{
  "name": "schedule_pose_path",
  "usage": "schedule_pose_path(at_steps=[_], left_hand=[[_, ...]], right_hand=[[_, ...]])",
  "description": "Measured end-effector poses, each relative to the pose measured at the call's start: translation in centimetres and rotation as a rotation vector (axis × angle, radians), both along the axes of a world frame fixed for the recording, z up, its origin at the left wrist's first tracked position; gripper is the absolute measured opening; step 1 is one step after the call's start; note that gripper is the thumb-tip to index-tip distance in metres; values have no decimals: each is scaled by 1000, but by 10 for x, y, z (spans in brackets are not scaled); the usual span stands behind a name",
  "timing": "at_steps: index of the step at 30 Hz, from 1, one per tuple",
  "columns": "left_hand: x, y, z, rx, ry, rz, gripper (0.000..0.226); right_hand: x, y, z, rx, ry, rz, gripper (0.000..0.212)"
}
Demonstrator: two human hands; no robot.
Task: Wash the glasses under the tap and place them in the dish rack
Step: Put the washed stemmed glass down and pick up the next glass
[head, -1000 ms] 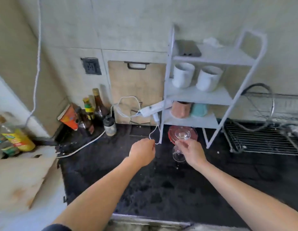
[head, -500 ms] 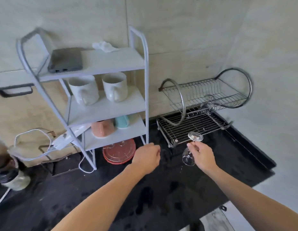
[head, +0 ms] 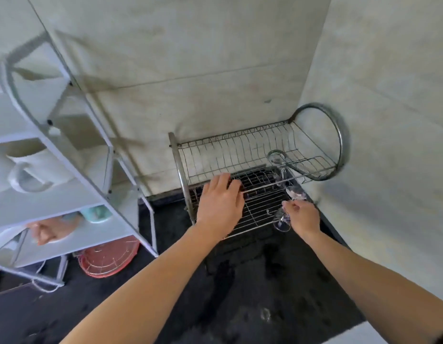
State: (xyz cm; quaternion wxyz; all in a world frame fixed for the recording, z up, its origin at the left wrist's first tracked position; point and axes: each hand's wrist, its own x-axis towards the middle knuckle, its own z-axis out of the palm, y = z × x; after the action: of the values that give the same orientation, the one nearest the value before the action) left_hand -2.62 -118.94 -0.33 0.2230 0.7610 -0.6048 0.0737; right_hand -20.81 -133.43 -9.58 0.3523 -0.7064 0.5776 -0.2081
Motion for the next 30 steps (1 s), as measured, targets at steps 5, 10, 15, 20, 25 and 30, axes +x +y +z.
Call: schedule_pose_path(at_steps=[5,10,15,20,25,30], left_hand=[[2,-17,-20,221,-132,159,46],[1,-21,-27,204,-197,189,42],[-1,-24,-31,179,-222,211,43],[-1,-25,-32,183,-253,220,43],[0,-22,-29,193,-224,193,43],[-2,-5,-15,84,-89,114,37]], right_hand=[[11,-57,-17,-19,-56,-58,50],[29,-95,-46,59,-112,-133,32],[32,-110,-78,77,-123,-97,33],[30,-115,-87,79,-54,-35,40],[17,-103,-73,1,30,40,39],[5,-54,-51,-55,117,7,39]])
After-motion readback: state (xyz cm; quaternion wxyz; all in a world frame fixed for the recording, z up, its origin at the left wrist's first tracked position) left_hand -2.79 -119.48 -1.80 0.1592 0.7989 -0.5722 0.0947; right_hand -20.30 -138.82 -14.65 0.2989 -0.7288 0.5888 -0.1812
